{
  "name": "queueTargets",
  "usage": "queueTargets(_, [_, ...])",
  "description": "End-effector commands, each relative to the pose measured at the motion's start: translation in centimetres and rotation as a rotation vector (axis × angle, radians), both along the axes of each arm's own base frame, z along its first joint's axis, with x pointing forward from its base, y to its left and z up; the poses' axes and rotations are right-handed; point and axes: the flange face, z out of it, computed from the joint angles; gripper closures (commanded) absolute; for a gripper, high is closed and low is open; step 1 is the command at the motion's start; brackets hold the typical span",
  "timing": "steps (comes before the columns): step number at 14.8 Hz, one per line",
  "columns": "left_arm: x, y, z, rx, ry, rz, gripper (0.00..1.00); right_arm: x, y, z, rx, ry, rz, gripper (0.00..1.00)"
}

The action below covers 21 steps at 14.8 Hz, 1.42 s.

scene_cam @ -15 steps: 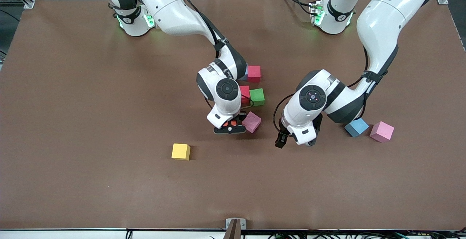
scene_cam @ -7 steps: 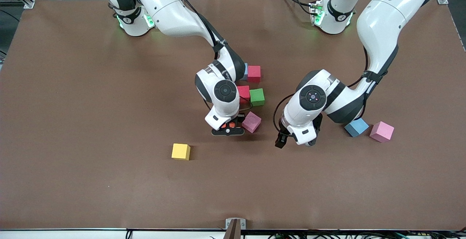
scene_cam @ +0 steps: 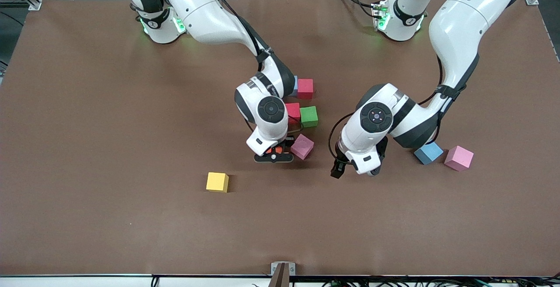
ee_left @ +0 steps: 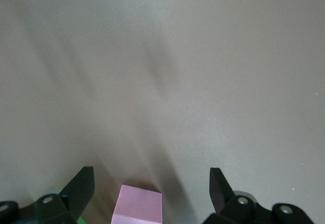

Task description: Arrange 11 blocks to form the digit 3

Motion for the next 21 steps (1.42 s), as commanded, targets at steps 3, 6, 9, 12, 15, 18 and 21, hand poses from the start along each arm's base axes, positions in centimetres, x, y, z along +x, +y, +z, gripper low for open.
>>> queueTargets(3, [-0.08,0.08,1.07,-0.005,-0.002,-0.003,0.00,-0.25,0.62,-0.38,-0.002,0.006,-0.017,0.96])
queueTargets(6, [-0.08,0.08,1.07,-0.004,-0.003,-0.003,0.00,-0.32,0.73,-0.27,0.001,0.006,-0.015,0.96])
queueTargets(9, [-0.03,0.17,1.07,-0.005,-0.002,-0.001,0.00,-0.34,0.70,-0.07,0.002,0.007,-0.016,0.96])
queueTargets(12, [0.02,0.27,1.07,-0.004,-0.003,-0.002,0.00,-0.38,0.50,-0.04,-0.007,0.017,-0.017,0.96])
queueTargets(15, [0.12,0.38,1.13,-0.004,-0.004,0.001,0.00,-0.36,0.35,0.28,-0.007,0.022,-0.022,0.96])
queueTargets(18, [0.35,0.52,1.39,-0.008,-0.008,0.006,0.00,-0.55,0.21,-0.08,-0.013,0.028,-0.025,0.96])
queueTargets(21, [0.35,0.52,1.39,-0.007,-0.009,0.005,0.00,-0.57,0.17,-0.15,-0.014,0.029,-0.029,0.96])
